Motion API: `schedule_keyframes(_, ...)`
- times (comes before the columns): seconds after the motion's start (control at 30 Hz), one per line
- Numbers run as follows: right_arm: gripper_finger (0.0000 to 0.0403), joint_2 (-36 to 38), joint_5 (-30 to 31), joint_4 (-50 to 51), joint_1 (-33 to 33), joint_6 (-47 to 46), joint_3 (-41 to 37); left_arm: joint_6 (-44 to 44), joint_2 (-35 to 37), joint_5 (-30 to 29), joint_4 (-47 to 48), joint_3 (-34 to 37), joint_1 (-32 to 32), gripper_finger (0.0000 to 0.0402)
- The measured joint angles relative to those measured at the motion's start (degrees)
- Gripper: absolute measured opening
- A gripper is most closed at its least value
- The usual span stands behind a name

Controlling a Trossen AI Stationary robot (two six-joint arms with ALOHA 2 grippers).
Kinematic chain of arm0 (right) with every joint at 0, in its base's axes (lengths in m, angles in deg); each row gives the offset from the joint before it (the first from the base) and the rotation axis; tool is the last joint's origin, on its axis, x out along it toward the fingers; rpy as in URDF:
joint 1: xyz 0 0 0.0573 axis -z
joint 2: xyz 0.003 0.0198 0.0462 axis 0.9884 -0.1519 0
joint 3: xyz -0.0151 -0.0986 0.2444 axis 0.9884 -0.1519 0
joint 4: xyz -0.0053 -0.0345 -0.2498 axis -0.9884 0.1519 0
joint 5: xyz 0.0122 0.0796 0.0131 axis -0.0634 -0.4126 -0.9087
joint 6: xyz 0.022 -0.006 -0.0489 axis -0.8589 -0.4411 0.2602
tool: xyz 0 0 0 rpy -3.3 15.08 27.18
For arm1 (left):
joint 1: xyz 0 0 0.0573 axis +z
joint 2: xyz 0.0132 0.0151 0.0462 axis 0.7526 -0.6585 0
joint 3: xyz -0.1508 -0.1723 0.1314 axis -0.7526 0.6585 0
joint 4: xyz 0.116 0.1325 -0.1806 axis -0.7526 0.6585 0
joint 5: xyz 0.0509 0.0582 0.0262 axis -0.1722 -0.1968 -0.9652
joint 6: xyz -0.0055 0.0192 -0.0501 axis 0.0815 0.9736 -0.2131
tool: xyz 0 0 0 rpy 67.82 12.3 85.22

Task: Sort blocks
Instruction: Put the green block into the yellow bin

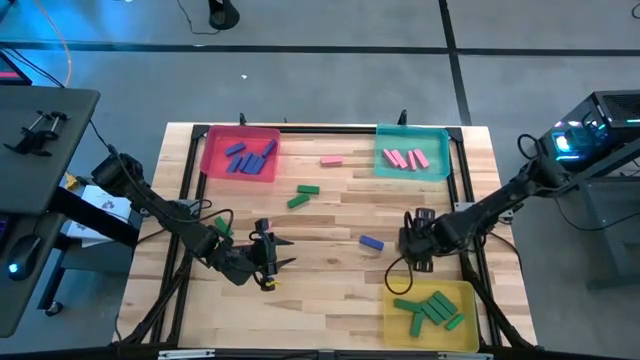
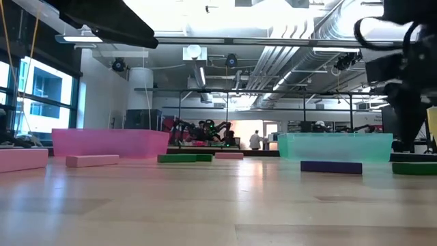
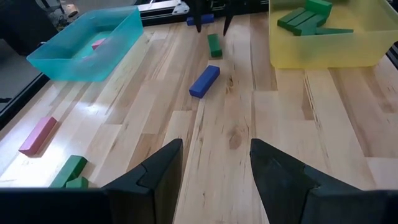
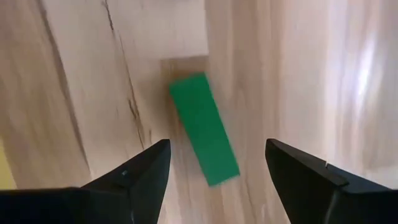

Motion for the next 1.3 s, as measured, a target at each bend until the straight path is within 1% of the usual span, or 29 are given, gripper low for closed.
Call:
schedule_keyframes(0.1, 0.0254, 0.01, -0.50, -4.29, 1.48, 2.85, -3.89, 0.00, 0.00, 0.00, 0.01, 0.00, 0.00, 0.0177)
schedule_keyframes(0.2, 0.0253, 0.12, -3.25, -12.04, 2.92, 5.49, -8.10, 0.02, 0.00, 0.00, 0.04, 0.00, 0.00, 0.0177)
schedule_keyframes(0.3, 0.0238, 0.64, -4.61, -16.12, 3.61, 6.60, -11.28, 0.02, 0.00, 0.00, 0.13, 0.00, 0.00, 0.0177)
schedule_keyframes(0.4, 0.0190, 0.72, -5.17, -16.62, 3.93, 5.01, -12.19, 0.00, 0.00, -0.02, 0.15, 0.00, 0.00, 0.0177)
schedule_keyframes(0.53, 0.0086, 0.84, -5.76, -16.02, 3.88, -0.51, -12.22, 0.00, 0.00, 0.00, -0.32, -0.04, 0.00, 0.0177)
schedule_keyframes(0.57, 0.0065, 0.82, -5.52, -15.59, 3.91, -1.41, -11.55, 0.02, 0.00, -0.02, -0.19, -0.04, 0.00, 0.0177)
schedule_keyframes(0.63, 0.0063, 0.40, -4.48, -14.16, 3.56, -2.34, -9.37, 0.02, 0.00, 0.00, -0.20, -0.04, 0.00, 0.0177)
schedule_keyframes(0.67, 0.0063, 0.55, -2.98, -13.01, 2.99, -2.93, -8.09, 0.02, 0.00, -0.02, -0.24, -0.04, 0.00, 0.0177)
schedule_keyframes(0.77, 0.0063, 0.79, 7.82, -10.81, 0.77, -5.53, -0.54, 0.02, 0.00, 0.00, -0.18, -0.04, 0.00, 0.0177)
schedule_keyframes(0.8, 0.0063, 0.98, 10.50, -9.13, -0.71, -6.13, 2.27, 0.00, 0.00, 0.00, -0.25, -0.04, 0.00, 0.0177)
schedule_keyframes(0.87, 0.0063, 0.61, 12.80, -5.82, -3.63, -6.61, 7.56, -0.34, 0.00, 0.00, -0.06, -0.04, 0.00, 0.0177)
schedule_keyframes(0.97, 0.0063, 0.76, 16.71, -5.52, -9.13, -6.71, 16.54, -0.62, 0.00, 0.00, -0.11, -0.04, 0.00, 0.0177)
schedule_keyframes(1.07, 0.0063, 0.22, 17.80, -5.32, -15.46, -7.74, 23.52, -0.94, 0.00, 0.02, -0.10, -0.04, 0.00, 0.0177)
schedule_keyframes(1.17, 0.0063, -1.08, 19.49, -5.44, -21.32, -10.78, 28.89, -0.98, 0.00, 0.01, -0.21, -0.04, 0.00, 0.0177)
schedule_keyframes(1.3, 0.0063, -4.82, 19.39, -4.58, -26.78, -17.61, 31.83, -0.98, 0.00, 0.00, -0.23, -0.04, 0.00, 0.0177)
